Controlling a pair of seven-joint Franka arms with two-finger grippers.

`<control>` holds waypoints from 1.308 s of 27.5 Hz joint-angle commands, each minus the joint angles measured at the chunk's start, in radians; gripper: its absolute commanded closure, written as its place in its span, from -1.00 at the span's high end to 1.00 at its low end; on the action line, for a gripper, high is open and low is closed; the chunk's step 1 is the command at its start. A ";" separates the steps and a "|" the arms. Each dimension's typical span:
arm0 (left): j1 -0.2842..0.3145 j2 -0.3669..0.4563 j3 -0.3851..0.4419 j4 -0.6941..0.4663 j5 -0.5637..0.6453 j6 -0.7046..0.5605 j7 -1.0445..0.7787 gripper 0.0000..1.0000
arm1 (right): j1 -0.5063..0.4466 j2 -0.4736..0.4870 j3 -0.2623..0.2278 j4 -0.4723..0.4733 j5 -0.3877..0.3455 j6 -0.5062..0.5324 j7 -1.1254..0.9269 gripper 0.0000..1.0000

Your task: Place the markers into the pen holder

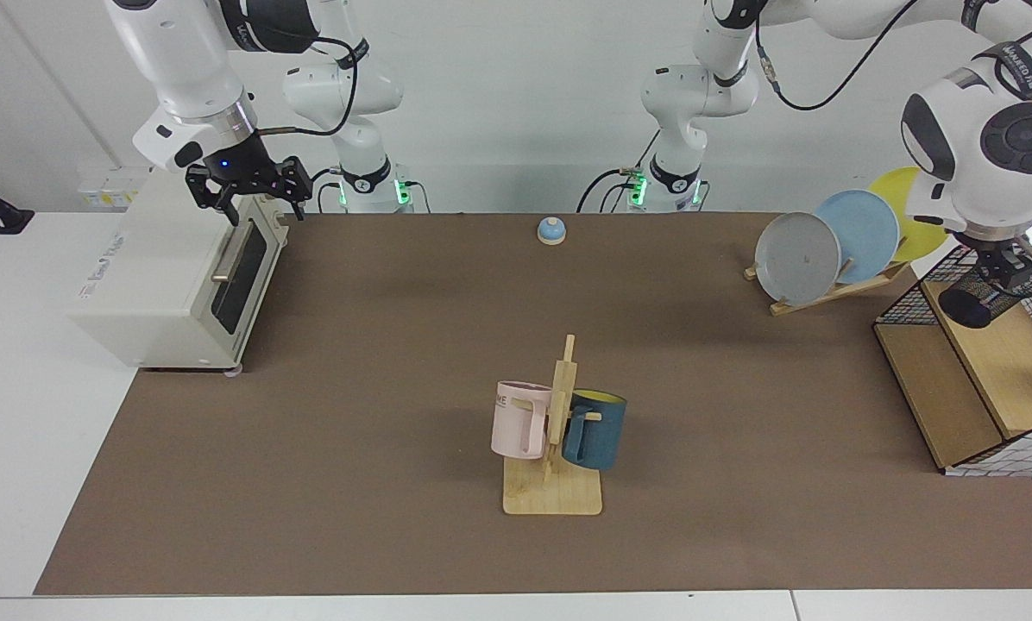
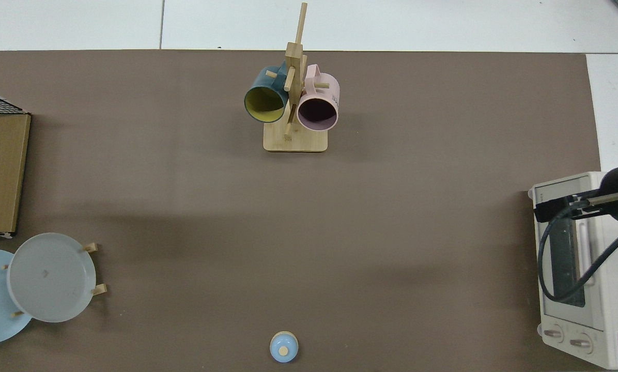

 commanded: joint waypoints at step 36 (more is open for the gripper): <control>-0.033 -0.199 -0.082 -0.278 -0.509 0.225 -1.365 1.00 | 0.001 -0.005 -0.006 0.003 0.001 -0.004 0.003 1.00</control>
